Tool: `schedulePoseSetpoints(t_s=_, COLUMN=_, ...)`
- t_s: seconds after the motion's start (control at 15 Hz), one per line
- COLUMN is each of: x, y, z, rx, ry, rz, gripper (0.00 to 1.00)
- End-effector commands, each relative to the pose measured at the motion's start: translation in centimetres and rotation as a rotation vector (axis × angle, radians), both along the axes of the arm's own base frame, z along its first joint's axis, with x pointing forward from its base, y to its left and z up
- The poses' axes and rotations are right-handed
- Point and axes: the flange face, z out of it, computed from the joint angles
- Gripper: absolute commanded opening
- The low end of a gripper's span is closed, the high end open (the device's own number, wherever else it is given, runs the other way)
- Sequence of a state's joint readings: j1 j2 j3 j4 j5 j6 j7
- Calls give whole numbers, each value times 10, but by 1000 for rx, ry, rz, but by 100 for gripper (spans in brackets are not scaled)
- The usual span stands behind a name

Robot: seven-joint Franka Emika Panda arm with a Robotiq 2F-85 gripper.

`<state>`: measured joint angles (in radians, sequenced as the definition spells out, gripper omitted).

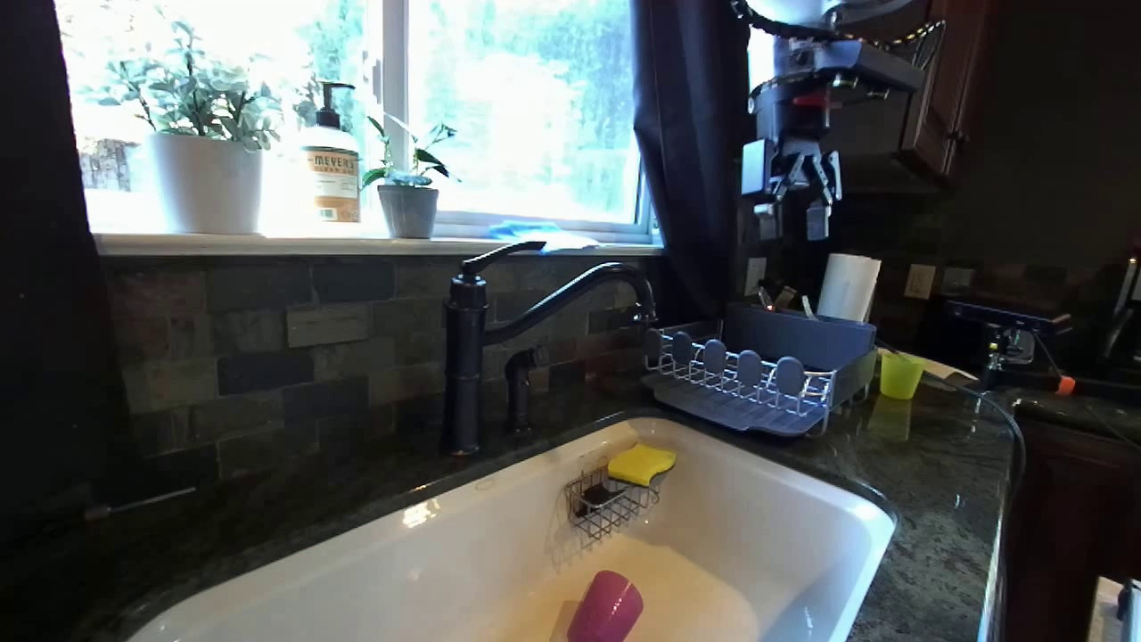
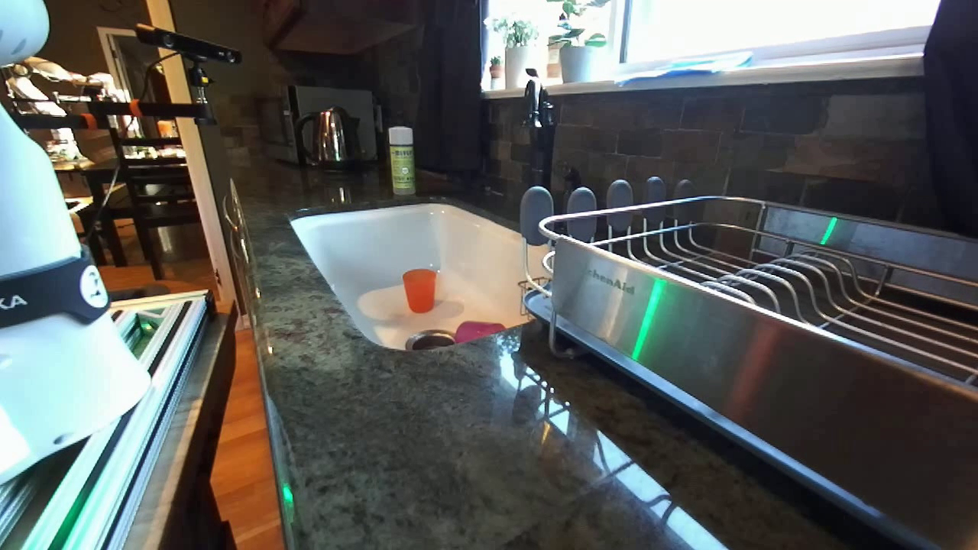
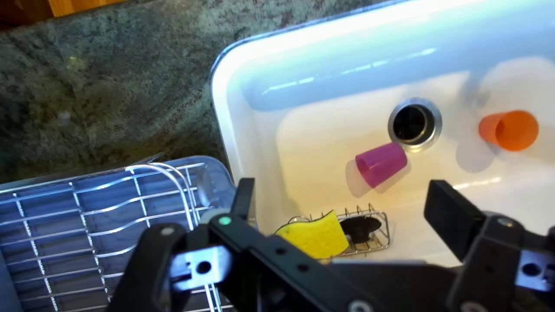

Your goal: Move the tap slightly to the left

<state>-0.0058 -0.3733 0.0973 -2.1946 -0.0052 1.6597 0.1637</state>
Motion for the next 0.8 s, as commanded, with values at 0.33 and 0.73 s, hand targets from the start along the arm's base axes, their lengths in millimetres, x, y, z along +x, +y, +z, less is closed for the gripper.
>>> schedulePoseSetpoints(t_s=0.33, x=-16, y=-27, z=51, rx=47, ry=115, rz=245, gripper=100)
schedulePoseSetpoints(t_s=0.73, x=-14, y=-5, z=48, rx=-71, ry=86, rz=445, gripper=100)
